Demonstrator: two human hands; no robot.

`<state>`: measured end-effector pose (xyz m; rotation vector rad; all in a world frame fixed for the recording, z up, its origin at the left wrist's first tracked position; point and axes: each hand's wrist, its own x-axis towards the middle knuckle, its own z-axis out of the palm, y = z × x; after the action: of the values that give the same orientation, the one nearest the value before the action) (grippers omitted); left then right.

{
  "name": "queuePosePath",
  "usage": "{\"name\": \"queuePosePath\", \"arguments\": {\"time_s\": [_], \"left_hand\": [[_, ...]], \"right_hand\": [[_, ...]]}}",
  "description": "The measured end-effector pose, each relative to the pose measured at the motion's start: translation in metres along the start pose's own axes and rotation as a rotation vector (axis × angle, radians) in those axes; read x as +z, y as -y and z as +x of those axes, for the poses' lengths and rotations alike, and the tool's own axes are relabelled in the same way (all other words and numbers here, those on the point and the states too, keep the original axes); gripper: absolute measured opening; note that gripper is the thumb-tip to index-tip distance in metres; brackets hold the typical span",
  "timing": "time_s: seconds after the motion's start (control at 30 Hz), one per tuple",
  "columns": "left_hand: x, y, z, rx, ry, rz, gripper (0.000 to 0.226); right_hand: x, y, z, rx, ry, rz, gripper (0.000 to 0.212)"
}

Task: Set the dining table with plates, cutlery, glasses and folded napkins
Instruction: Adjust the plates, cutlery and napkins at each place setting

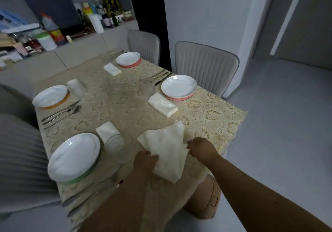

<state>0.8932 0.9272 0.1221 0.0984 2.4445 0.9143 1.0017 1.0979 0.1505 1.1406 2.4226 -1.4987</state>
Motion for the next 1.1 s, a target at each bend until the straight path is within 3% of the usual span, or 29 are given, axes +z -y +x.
{"name": "queuePosePath", "arguments": {"time_s": [0.17,0.3,0.47,0.57,0.63,0.7,0.83,0.9,1.03,1.1], "left_hand": [[-0.012,-0.03,-0.002,0.107,0.16,-0.298,0.026],[-0.02,-0.053,-0.003,0.319,0.322,-0.276,0.024],[-0.024,-0.075,-0.004,0.505,0.406,-0.197,0.019],[-0.028,-0.079,-0.001,0.49,0.403,-0.209,0.029],[-0.031,-0.079,0.003,0.411,0.411,-0.214,0.052],[-0.033,-0.074,0.008,0.335,0.412,-0.104,0.06],[-0.034,-0.073,0.013,0.32,0.348,-0.052,0.043],[-0.036,-0.088,0.011,0.346,0.248,-0.13,0.028],[-0.03,-0.133,0.001,0.409,0.119,-0.243,0.008],[-0.024,-0.153,-0.002,0.429,0.054,-0.271,0.016]], "right_hand": [[0.001,0.032,0.019,-0.062,0.006,0.054,0.035],[-0.002,0.08,0.034,-0.084,0.028,0.13,0.035],[-0.012,0.109,0.048,-0.006,0.059,0.189,0.026],[-0.017,0.111,0.058,-0.003,-0.039,0.097,0.022],[-0.026,0.114,0.063,-0.049,-0.098,0.166,0.021],[-0.036,0.118,0.067,-0.086,-0.164,0.27,0.021],[-0.067,0.122,0.069,-0.255,-0.272,0.304,0.063],[-0.085,0.125,0.072,-0.281,-0.178,0.303,0.045],[-0.123,0.145,0.078,-0.132,0.091,0.312,0.005],[-0.14,0.151,0.076,0.023,0.261,0.243,0.011]]}}
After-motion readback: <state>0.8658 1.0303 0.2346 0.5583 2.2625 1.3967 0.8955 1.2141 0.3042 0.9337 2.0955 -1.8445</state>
